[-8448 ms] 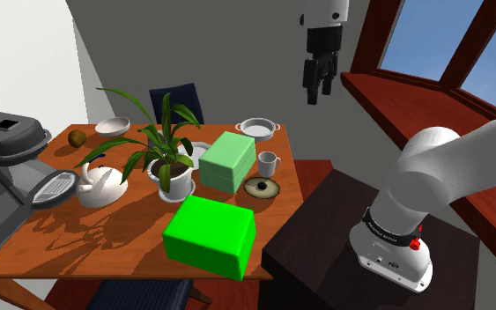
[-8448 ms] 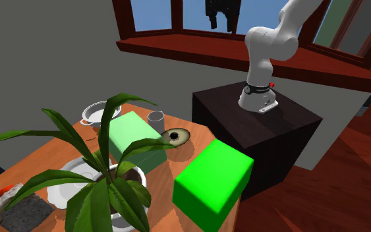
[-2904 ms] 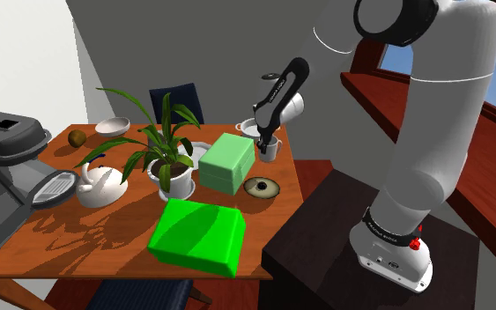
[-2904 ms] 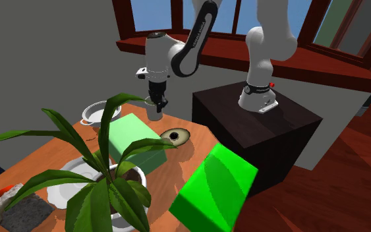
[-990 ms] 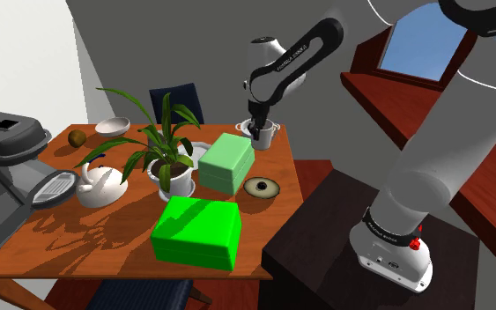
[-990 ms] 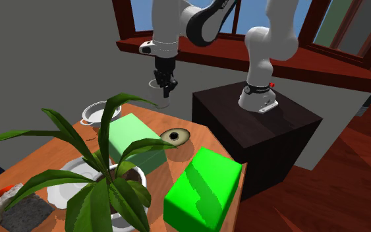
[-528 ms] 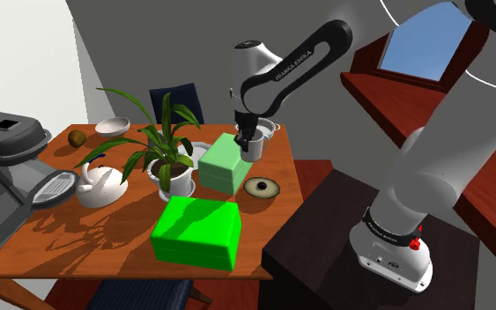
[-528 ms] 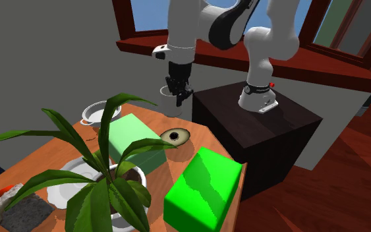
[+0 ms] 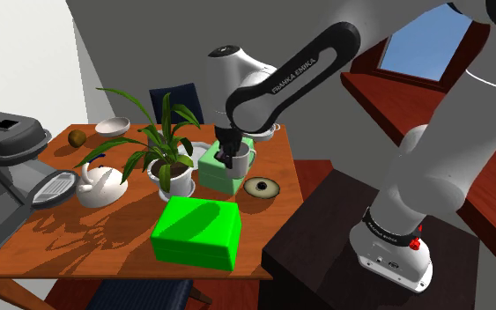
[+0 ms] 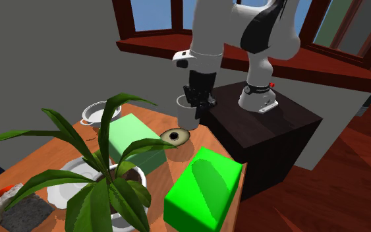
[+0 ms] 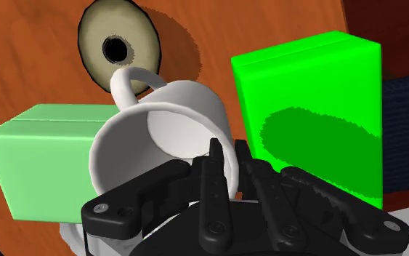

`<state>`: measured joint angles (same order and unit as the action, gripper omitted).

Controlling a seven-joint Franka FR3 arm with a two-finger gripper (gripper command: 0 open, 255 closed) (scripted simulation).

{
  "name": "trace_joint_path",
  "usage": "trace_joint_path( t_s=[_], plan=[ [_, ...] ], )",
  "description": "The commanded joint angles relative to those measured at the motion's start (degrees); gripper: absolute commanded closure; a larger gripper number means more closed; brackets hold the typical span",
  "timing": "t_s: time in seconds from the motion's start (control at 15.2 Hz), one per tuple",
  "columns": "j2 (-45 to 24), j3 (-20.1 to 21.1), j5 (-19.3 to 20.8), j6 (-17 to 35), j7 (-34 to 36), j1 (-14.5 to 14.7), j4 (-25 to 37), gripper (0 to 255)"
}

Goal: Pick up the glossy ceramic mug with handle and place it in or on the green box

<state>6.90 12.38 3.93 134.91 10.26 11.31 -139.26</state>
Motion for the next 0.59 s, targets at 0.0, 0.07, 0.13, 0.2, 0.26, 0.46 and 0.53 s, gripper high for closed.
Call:
trace_joint_path(
  t_s=[0.0,0.07,0.13,0.2,0.26,0.46,0.53],
  plan=[
    [-0.4,1.6,0.01,-0.52,2.93,1.2,0.73,255],
    [-0.8,2.49,0.08,-0.86,4.5,1.85,1.36,255],
    [-1.26,3.36,0.18,-1.21,6.07,2.5,2.05,255],
    [-1.78,4.22,0.32,-1.58,7.65,3.14,2.82,255],
    [-2.36,5.05,0.49,-1.96,9.24,3.78,3.64,255],
    [-4.44,7.45,1.27,-3.19,14.03,5.69,6.52,255],
    [-5.26,8.19,1.62,-3.64,15.64,6.35,7.61,255]
  ],
)
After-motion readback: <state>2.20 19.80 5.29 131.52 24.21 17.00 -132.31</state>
